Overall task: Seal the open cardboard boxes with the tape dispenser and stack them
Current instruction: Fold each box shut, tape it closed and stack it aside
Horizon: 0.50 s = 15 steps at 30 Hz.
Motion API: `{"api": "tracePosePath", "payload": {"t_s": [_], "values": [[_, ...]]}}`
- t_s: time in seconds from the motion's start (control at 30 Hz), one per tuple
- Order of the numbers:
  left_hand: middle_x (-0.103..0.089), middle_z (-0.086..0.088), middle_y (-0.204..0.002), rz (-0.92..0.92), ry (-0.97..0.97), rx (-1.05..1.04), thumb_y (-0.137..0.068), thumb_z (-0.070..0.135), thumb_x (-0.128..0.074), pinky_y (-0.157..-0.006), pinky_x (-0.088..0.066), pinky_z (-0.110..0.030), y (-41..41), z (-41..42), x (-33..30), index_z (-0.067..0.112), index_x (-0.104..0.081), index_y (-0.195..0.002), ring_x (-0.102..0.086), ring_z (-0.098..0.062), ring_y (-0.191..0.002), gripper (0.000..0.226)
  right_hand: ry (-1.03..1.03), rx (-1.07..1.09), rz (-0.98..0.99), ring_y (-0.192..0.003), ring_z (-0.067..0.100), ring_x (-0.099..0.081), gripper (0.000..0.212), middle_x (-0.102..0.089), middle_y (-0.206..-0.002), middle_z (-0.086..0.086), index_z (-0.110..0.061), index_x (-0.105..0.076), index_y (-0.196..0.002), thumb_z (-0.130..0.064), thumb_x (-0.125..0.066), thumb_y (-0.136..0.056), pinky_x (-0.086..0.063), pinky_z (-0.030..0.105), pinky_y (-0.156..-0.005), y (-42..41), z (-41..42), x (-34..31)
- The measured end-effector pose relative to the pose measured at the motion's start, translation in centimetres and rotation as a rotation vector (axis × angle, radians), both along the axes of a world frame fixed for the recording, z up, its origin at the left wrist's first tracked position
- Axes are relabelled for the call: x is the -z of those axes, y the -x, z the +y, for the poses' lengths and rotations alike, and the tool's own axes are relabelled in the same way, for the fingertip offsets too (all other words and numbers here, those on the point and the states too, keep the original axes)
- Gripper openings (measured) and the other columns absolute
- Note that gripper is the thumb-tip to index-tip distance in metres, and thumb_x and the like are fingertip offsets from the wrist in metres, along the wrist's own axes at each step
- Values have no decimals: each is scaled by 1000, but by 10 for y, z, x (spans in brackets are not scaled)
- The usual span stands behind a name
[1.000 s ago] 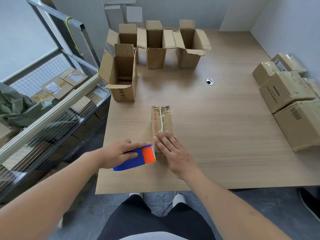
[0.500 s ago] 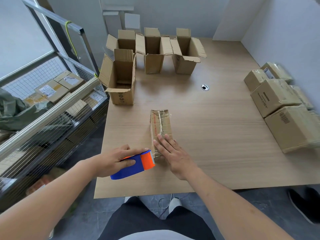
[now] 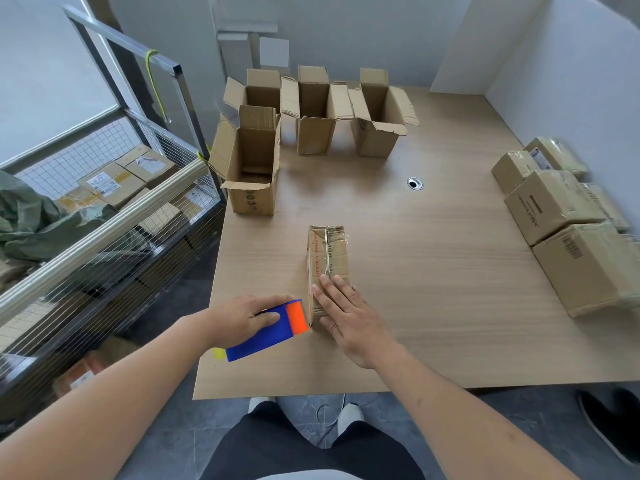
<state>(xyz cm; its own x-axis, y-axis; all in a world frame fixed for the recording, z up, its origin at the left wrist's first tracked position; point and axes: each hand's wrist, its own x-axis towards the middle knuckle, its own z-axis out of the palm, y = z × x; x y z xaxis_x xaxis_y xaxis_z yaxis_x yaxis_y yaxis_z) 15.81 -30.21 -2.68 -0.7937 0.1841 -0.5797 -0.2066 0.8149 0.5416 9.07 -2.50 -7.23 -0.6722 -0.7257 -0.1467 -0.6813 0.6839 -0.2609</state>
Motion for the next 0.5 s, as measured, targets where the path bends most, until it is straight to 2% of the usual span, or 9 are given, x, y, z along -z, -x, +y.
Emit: {"api": "tracePosePath", "payload": {"t_s": [0.1,0.2,0.27,0.37,0.43,0.5], "values": [[-47,13,-151,-38,-18,-42,-109,49,-36,-106,-38,-38,5,6,4,53,-30,-155,-49,-16,-127,47,7,34,-13,-154,5,18,58,9,-169,-17,-38,-3,-162,-48,-24,-109,1,36,-128,-3,-2,-4],[-45,10,-154,-59,-32,-54,-109,48,-36,-113,-34,-41,14,8,9,47,-33,-155,-45,-19,-134,46,18,55,-40,-154,4,15,59,5,-169,-18,-38,-8,-162,-52,-27,-108,1,35,-128,-2,-4,-8],[-45,8,-155,-98,-4,-39,-109,43,-37,-114,-31,-38,15,2,14,44,-36,-155,-43,-20,-137,45,28,70,-50,-155,6,10,60,0,-169,-16,-37,-15,-162,-55,-29,-107,-1,36,-128,-1,-5,-11],[-45,9,-154,-129,-3,-83,-110,39,-39,-104,-29,-32,2,-8,24,46,-39,-152,-43,-16,-135,43,43,104,-45,-157,10,1,62,-10,-170,-13,-35,-25,-160,-60,-33,-104,-6,39,-127,-3,-11,-13],[-45,11,-153,-113,-50,-147,-109,40,-40,-98,-28,-29,-3,-11,26,48,-37,-153,-43,-11,-127,44,59,157,-23,-157,17,-10,64,-22,-168,-8,-31,-37,-156,-62,-40,-100,-10,43,-127,-6,-19,-14],[-48,17,-145,-82,-78,-171,-109,43,-39,-90,-31,-23,-2,-11,22,53,-36,-151,-47,-3,-115,43,54,202,30,-154,24,-21,59,-34,-163,0,-24,-48,-147,-55,-52,-96,-16,47,-126,-10,-31,-16]]}}
